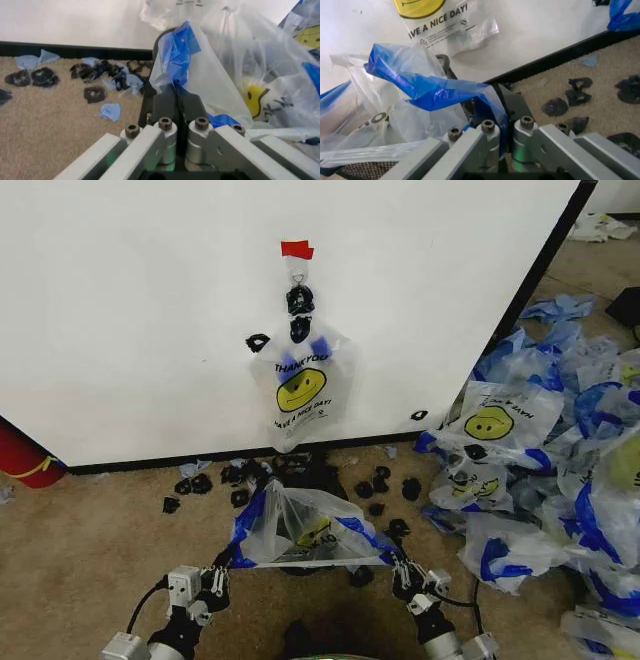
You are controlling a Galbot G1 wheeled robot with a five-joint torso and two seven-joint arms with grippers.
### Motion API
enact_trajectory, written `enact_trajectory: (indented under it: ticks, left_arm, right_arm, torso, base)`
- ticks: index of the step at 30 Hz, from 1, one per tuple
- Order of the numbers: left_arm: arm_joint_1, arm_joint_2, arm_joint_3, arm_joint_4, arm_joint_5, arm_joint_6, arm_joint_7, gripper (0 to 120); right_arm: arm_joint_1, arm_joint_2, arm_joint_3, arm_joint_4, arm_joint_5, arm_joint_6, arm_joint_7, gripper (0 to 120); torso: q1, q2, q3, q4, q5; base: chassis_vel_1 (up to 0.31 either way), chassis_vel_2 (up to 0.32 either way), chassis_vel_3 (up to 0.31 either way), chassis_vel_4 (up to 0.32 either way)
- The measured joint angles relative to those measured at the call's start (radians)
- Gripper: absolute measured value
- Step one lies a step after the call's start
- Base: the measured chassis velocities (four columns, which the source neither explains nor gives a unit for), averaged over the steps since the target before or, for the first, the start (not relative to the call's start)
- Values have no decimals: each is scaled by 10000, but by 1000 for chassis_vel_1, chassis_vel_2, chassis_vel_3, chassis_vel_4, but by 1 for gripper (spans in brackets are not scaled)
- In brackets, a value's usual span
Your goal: Pick up the garbage bag from the wall and place it over the trash bin.
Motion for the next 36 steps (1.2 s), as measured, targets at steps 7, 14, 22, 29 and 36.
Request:
enact_trajectory:
  ticks: [7, 14, 22, 29, 36]
  left_arm:
    - [78, -16, 70, 146, 8, -17, -27, 0]
    - [18, 211, 96, 294, -4, -3, -44, 0]
    - [-5, 516, 80, 317, -249, 198, -189, 0]
    - [-109, 613, 56, 371, -486, 311, -313, 0]
    - [-87, 665, 46, 335, -580, 367, -398, 0]
  right_arm:
    - [170, 32, -316, -120, -242, -60, 166, 0]
    - [485, -18, -509, -315, -431, -151, 276, 0]
    - [892, -271, -715, -261, -578, -485, 536, 0]
    - [1275, -476, -1169, -126, -730, -900, 915, 0]
    - [1416, -660, -1727, -158, -1090, -1059, 1159, 0]
  torso:
    - [0, 0, 0, 0, 0]
    - [0, 2, 0, -1, 0]
    - [0, 2, 0, 0, 0]
    - [0, 2, 0, 0, -1]
    - [0, 1, 0, 0, 1]
  base:
    - [0, 0, 0, 0]
    - [0, 0, 0, 0]
    - [0, 0, 0, 0]
    - [0, 0, 0, 0]
    - [0, 0, 0, 0]
